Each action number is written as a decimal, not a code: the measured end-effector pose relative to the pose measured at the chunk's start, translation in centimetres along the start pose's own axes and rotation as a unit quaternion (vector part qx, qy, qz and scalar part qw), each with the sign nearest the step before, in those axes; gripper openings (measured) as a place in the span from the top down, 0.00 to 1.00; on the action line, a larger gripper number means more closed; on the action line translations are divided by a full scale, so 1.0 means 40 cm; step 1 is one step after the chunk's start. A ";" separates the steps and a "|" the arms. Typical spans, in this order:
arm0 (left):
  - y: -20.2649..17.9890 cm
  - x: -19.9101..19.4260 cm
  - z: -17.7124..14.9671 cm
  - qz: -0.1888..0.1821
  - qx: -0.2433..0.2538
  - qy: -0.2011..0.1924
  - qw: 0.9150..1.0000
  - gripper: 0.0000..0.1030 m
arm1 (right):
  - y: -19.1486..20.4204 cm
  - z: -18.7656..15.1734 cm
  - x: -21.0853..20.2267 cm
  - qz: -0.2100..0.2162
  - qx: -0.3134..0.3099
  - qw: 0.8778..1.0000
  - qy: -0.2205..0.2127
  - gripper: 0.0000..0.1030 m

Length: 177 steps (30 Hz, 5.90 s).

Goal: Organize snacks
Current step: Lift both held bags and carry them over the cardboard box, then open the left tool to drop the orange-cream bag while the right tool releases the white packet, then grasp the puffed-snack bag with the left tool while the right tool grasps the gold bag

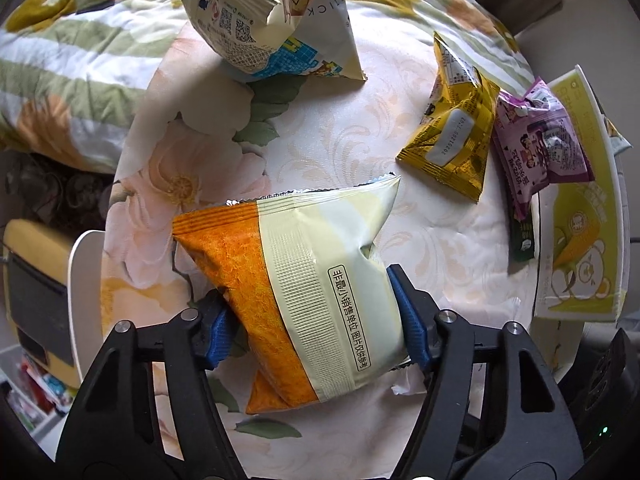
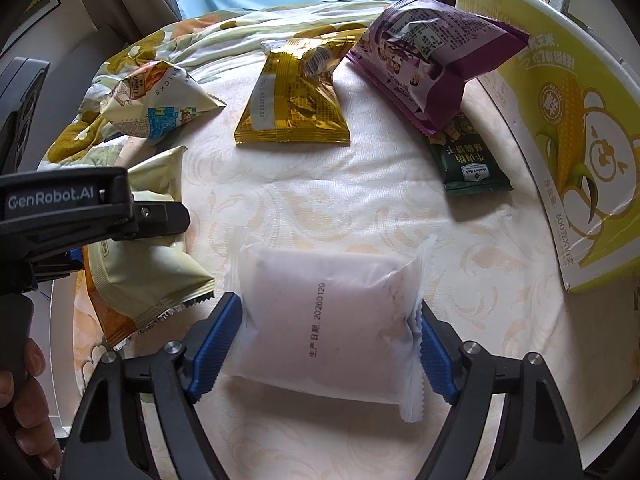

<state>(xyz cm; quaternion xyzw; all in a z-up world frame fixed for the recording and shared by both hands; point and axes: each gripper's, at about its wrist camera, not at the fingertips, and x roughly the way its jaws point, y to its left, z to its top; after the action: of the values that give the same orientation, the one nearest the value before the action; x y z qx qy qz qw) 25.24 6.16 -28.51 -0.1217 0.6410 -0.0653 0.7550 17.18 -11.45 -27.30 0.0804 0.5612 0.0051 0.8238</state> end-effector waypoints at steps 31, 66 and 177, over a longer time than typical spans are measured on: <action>-0.387 -0.388 0.052 -0.096 0.119 -0.157 0.976 0.39 | -0.242 0.201 -0.471 0.049 0.004 0.985 -0.164 0.34; -0.934 -0.128 -0.027 -0.003 0.169 -0.154 0.974 0.01 | -0.829 0.369 -0.463 0.073 -0.004 0.988 -0.139 0.34; 0.087 0.008 0.396 -0.090 0.119 -0.049 0.988 0.31 | 0.045 0.381 0.120 0.032 -0.002 0.999 -0.016 0.11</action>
<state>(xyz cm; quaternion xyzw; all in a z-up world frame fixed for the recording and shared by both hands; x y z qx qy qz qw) 40.68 11.03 -27.39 -0.0908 0.5775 -0.2030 0.7855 33.19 -11.11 -26.03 0.0965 0.5449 0.0312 0.8324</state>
